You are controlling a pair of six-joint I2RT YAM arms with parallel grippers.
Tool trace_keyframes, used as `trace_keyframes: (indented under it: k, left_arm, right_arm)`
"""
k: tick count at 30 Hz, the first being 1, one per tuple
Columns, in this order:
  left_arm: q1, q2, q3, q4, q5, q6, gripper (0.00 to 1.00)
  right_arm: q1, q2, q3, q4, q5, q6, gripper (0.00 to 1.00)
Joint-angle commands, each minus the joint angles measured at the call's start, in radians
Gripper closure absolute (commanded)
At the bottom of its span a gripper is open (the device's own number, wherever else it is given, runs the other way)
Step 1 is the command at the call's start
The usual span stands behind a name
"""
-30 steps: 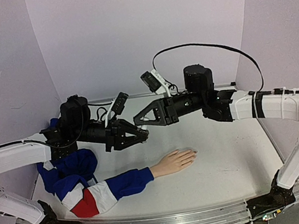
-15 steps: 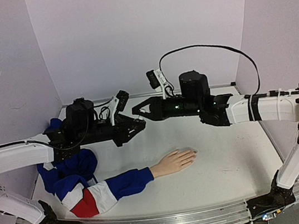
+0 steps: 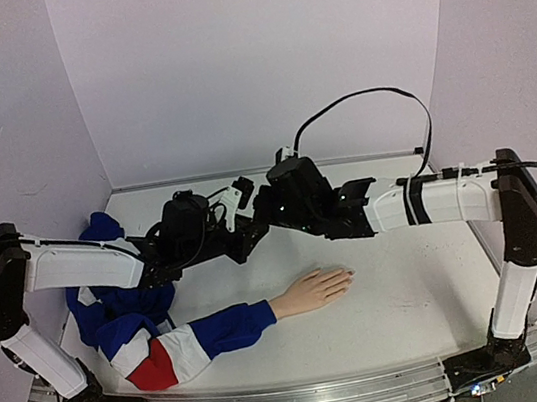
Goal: Paint the nails
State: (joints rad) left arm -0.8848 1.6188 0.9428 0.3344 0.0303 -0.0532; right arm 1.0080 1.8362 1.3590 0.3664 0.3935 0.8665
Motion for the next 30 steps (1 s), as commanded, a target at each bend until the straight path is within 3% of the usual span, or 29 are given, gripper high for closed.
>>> trace_keyframes:
  k: [1, 7, 10, 12, 16, 19, 23, 30]
  left_arm:
    - [0.037, -0.097, -0.051, 0.204, -0.114, -0.060, 1.00]
    - [0.041, -0.194, -0.071, -0.041, -0.086, -0.059, 1.00]
    - [0.045, -0.240, -0.073, -0.113, 0.029, -0.044, 1.00]
    - [0.052, -0.275, -0.074, -0.134, 0.168, -0.038, 1.00]
    - [0.058, -0.331, -0.066, -0.136, 0.596, -0.039, 1.00]
    - [0.059, -0.331, -0.038, -0.136, 0.771, -0.077, 1.00]
    - [0.059, -0.299, 0.000, -0.136, 0.906, -0.129, 1.00]
    - [0.059, -0.252, 0.054, -0.136, 0.977, -0.164, 1.00]
  right_arm:
    - [0.081, -0.094, 0.020, -0.067, -0.107, -0.104, 0.82]
    - [-0.038, -0.245, -0.052, -0.055, -0.329, -0.291, 0.38]
    - [-0.105, -0.309, -0.103, -0.031, -0.499, -0.378, 0.12]
    - [-0.163, -0.329, -0.135, 0.005, -0.686, -0.413, 0.03]
    - [-0.234, -0.311, -0.164, 0.110, -1.076, -0.429, 0.02]
    - [-0.235, -0.290, -0.184, 0.256, -1.295, -0.392, 0.05]
    - [-0.223, -0.281, -0.214, 0.437, -1.417, -0.326, 0.14]
    - [-0.161, -0.240, -0.196, 0.454, -1.436, -0.344, 0.33]
